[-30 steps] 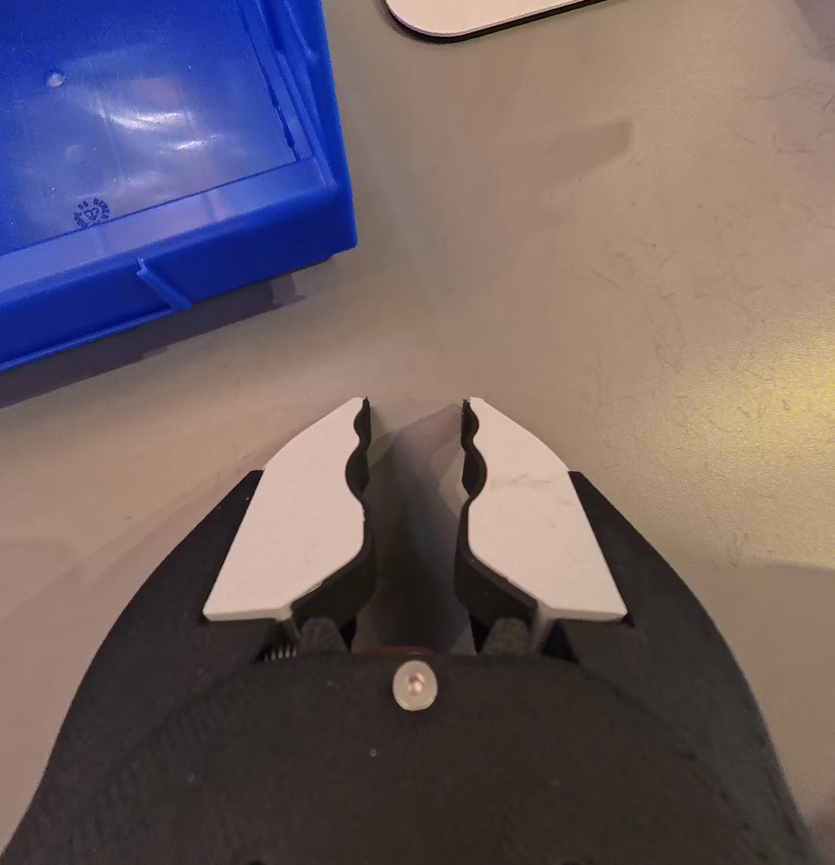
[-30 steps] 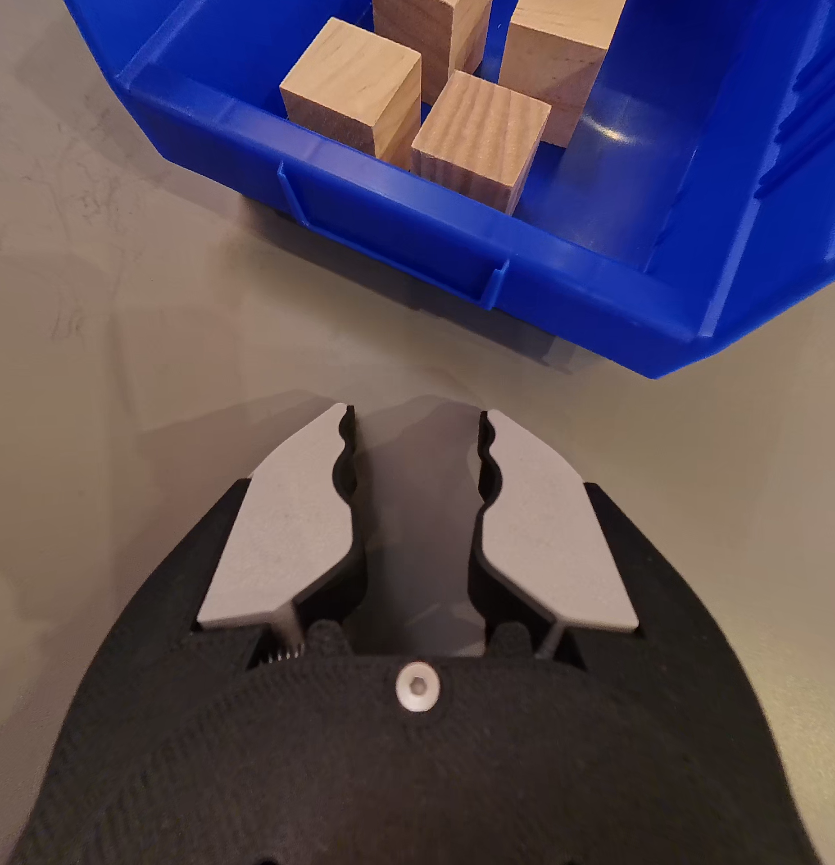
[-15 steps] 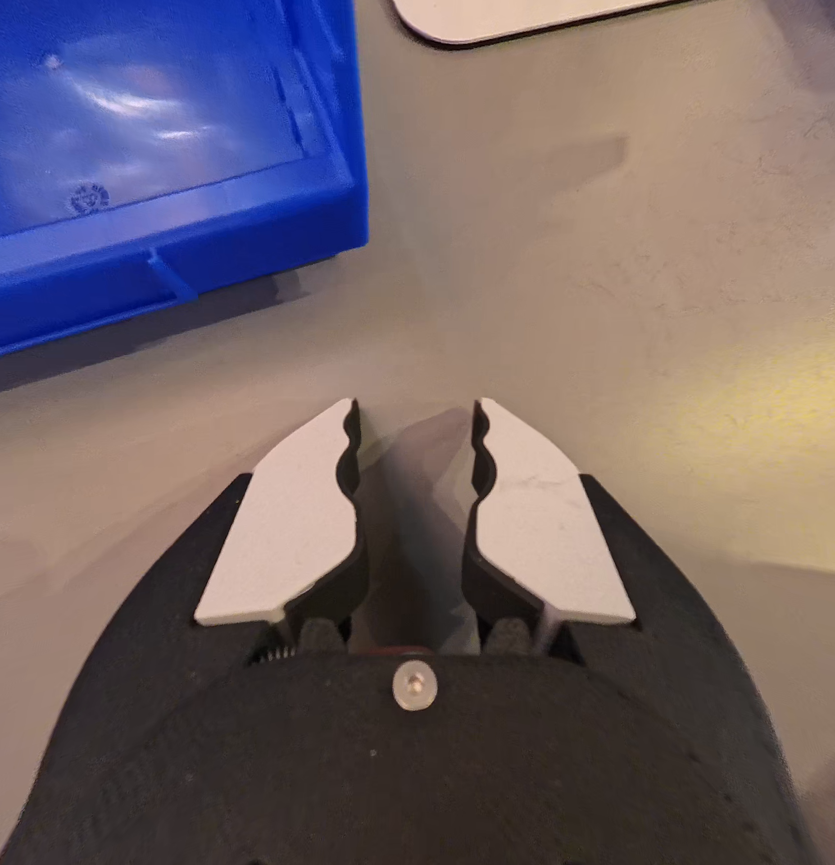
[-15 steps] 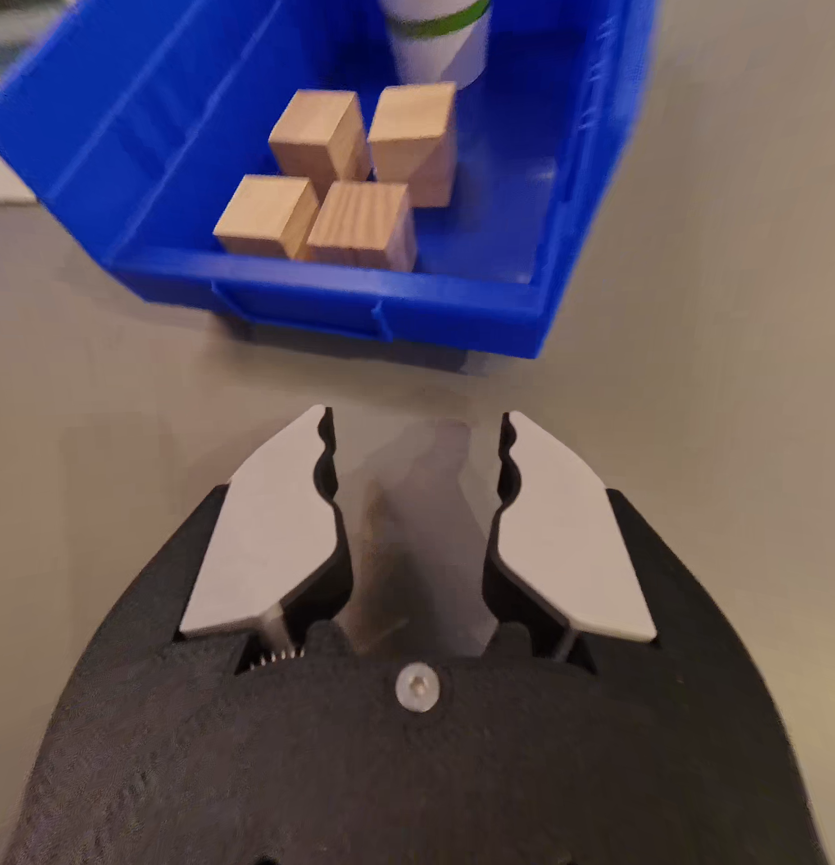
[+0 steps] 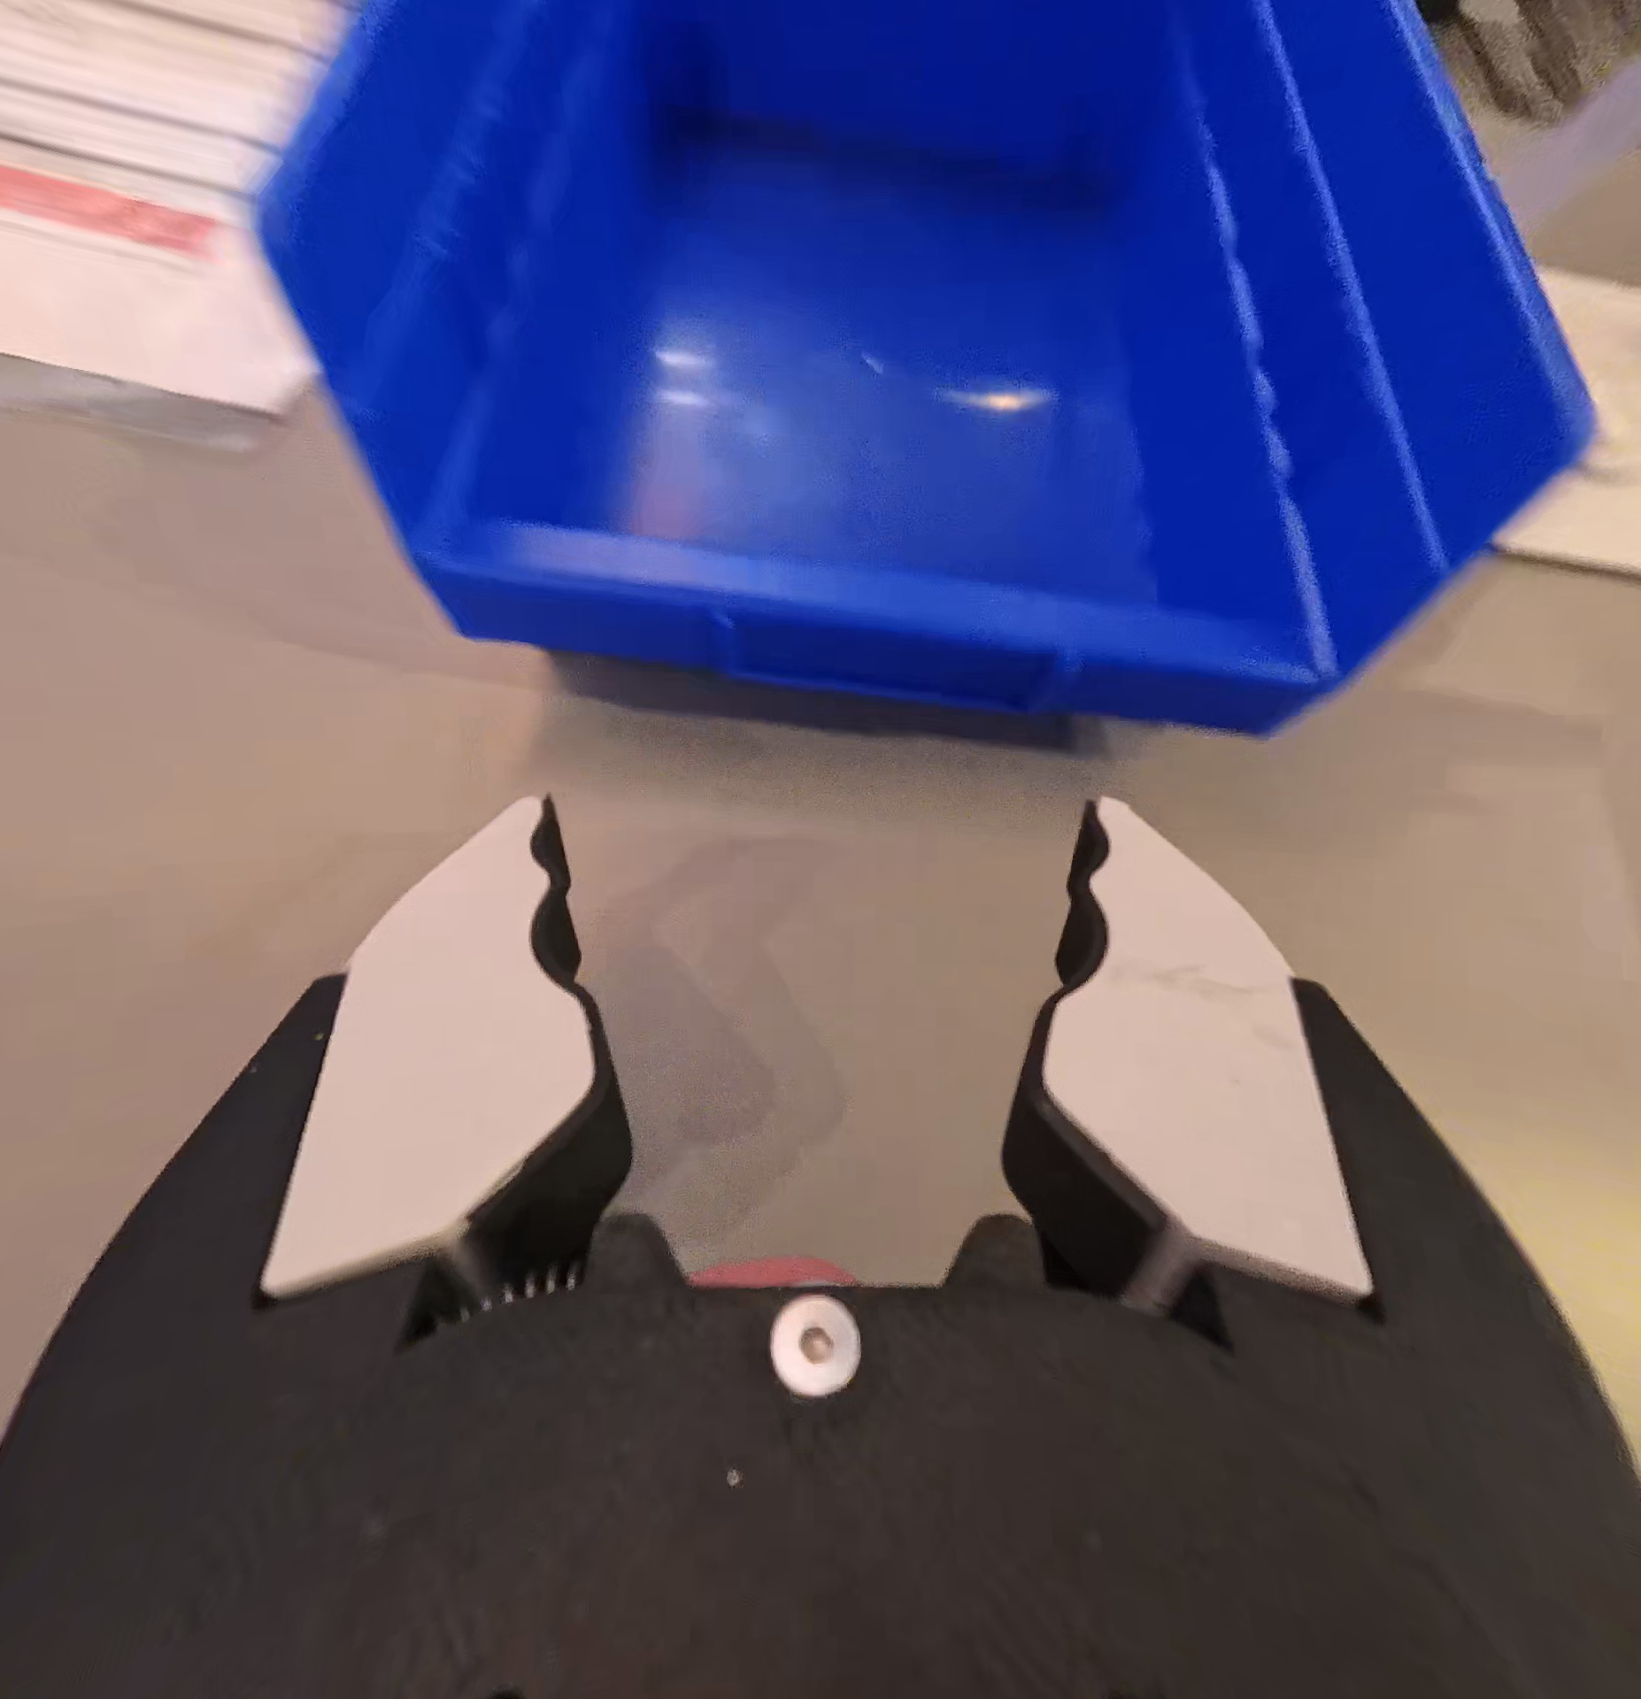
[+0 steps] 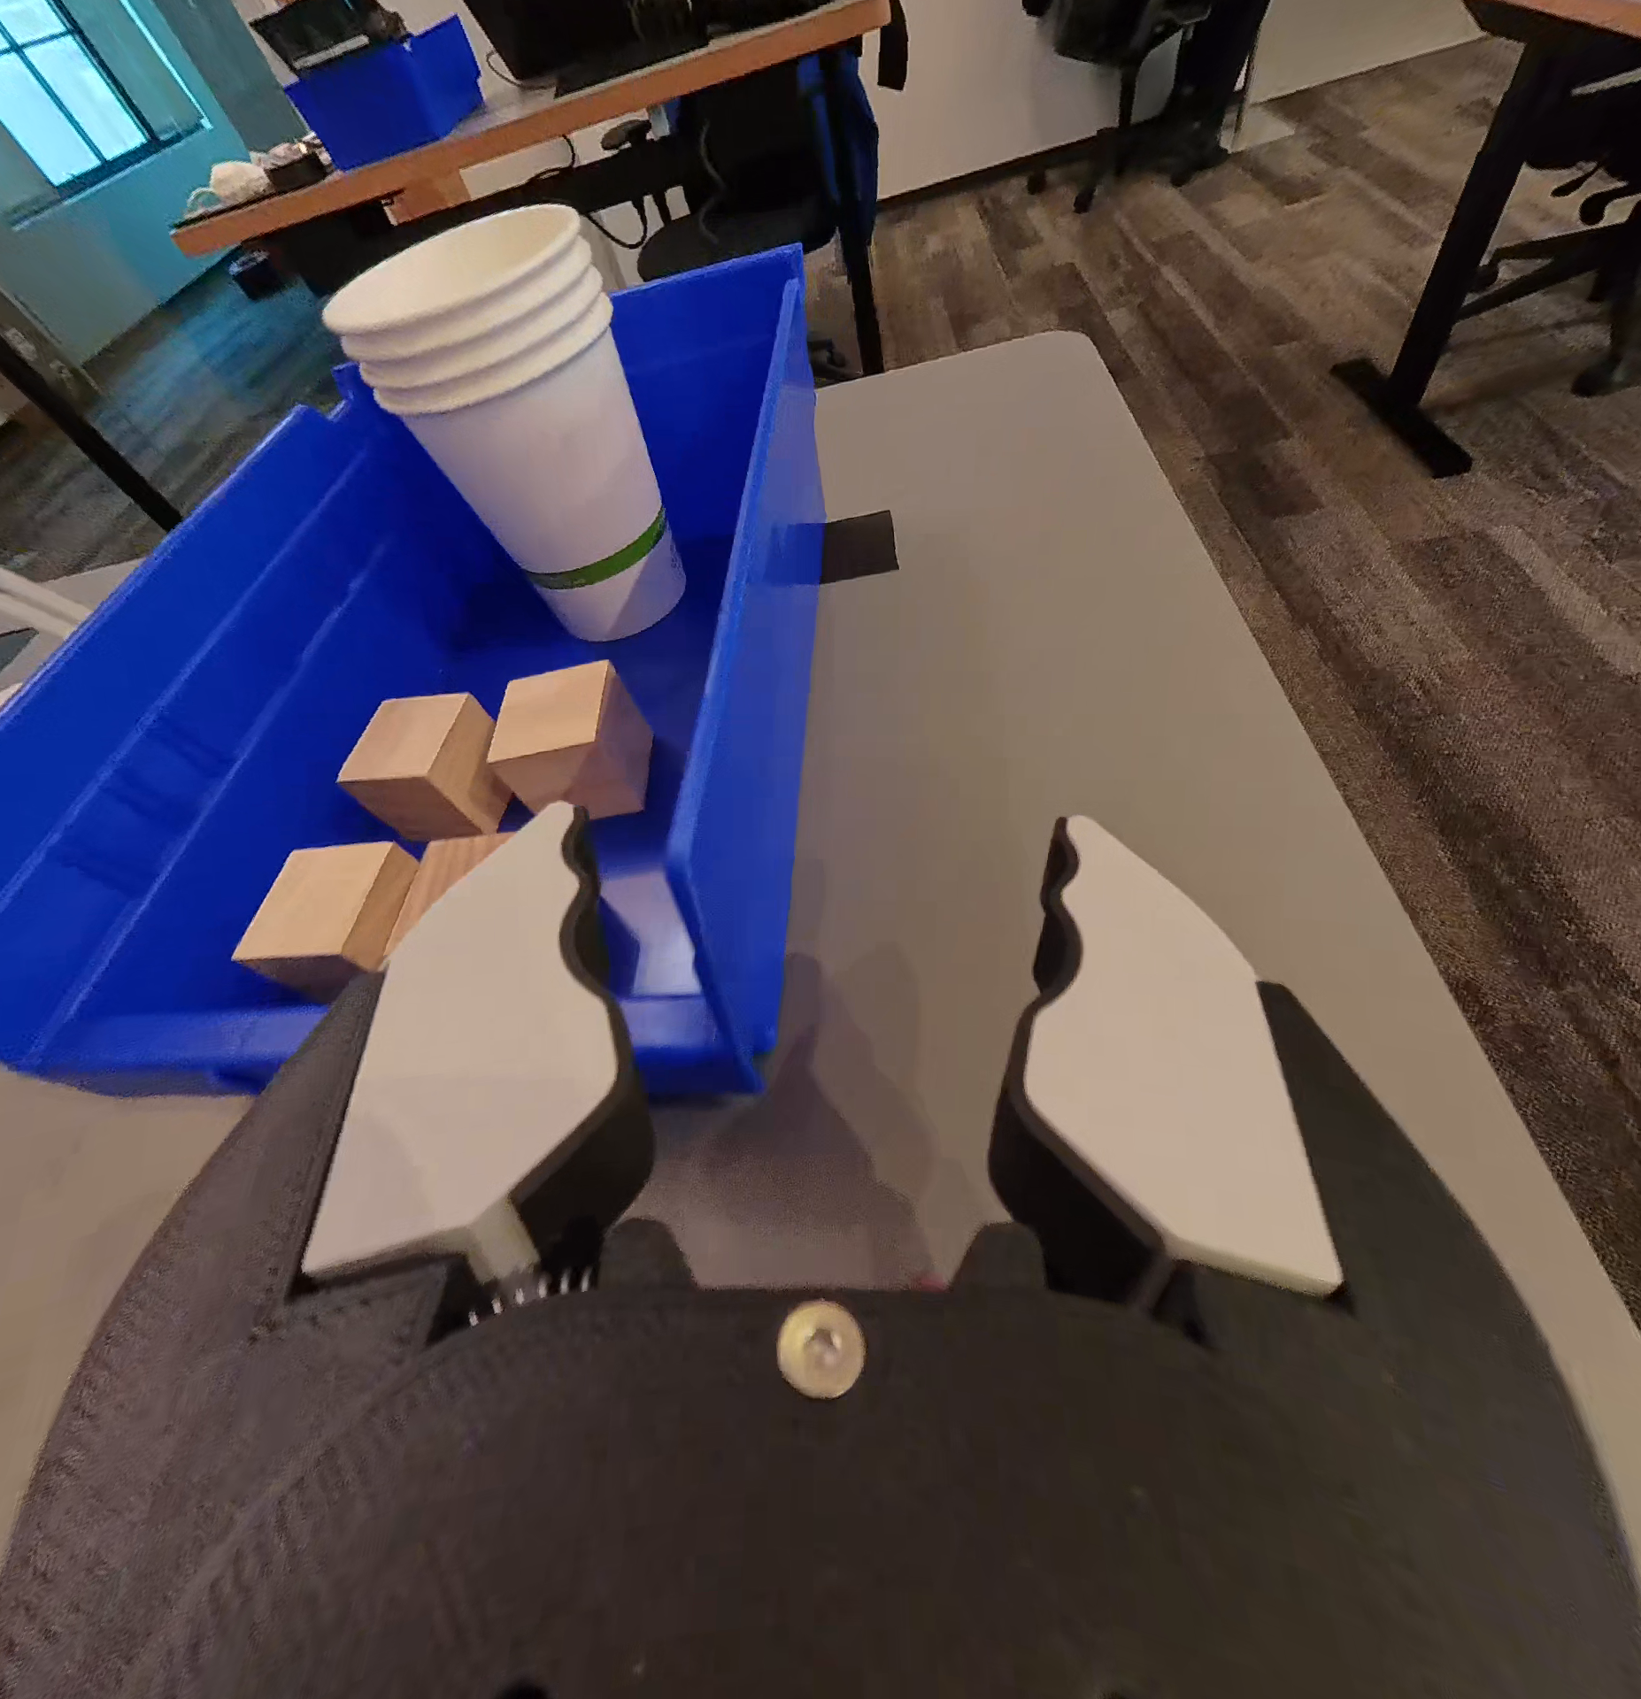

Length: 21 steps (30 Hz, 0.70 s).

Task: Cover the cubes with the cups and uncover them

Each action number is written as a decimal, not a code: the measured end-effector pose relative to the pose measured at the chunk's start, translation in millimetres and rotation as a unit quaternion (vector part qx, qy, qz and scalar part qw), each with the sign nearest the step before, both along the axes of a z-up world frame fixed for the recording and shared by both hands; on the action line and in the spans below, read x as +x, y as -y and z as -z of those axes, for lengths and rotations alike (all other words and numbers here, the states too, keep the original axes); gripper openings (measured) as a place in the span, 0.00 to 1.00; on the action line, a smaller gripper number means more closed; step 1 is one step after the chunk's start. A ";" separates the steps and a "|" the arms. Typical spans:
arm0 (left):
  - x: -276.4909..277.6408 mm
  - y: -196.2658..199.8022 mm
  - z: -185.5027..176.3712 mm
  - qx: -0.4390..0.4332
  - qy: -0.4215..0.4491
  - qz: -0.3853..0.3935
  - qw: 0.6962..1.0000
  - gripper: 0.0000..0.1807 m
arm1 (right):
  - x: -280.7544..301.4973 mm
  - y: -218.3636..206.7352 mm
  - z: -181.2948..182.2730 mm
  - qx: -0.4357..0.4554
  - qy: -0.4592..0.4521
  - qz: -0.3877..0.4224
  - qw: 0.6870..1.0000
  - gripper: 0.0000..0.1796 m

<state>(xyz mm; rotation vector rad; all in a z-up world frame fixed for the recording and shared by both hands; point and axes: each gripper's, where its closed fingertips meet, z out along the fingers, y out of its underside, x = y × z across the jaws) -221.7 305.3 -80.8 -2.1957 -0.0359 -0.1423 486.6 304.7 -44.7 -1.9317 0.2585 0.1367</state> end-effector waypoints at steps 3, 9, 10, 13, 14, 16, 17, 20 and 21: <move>-38.2 -18.2 -22.7 0.026 0.002 -0.041 0.999 0.58 | 0.2 -12.4 6.5 -0.008 -0.010 -0.006 1.000 0.49; -79.3 -60.8 -37.3 0.036 -0.019 -0.052 0.998 0.58 | -16.8 -25.3 13.5 -0.021 -0.013 -0.046 0.999 0.33; -80.7 -67.2 -35.4 0.032 -0.012 -0.048 0.998 0.58 | -19.7 -27.0 12.0 -0.017 -0.017 -0.052 0.998 0.29; -90.5 -81.6 -29.9 0.025 -0.027 -0.058 0.998 0.57 | -26.3 -31.1 9.3 -0.016 -0.021 -0.071 0.997 0.14; -87.3 -84.7 -27.0 0.020 -0.021 -0.046 0.999 0.49 | -27.1 -32.4 8.9 -0.017 -0.019 -0.073 0.997 0.12; -84.9 -90.1 -19.6 0.007 -0.017 -0.037 0.999 0.41 | -25.9 -34.4 8.6 -0.021 -0.011 -0.070 0.997 0.10; -84.0 -92.9 -16.5 0.003 -0.013 -0.035 0.999 0.37 | -25.3 -34.9 8.8 -0.023 -0.010 -0.070 0.997 0.10; -74.1 -99.3 -9.3 -0.003 0.018 -0.006 1.000 0.23 | -22.9 -35.6 9.0 -0.027 -0.010 -0.064 0.998 0.09; -71.2 -101.4 -9.3 -0.001 0.038 -0.001 0.999 0.17 | -22.2 -35.8 9.1 -0.029 -0.010 -0.062 0.998 0.08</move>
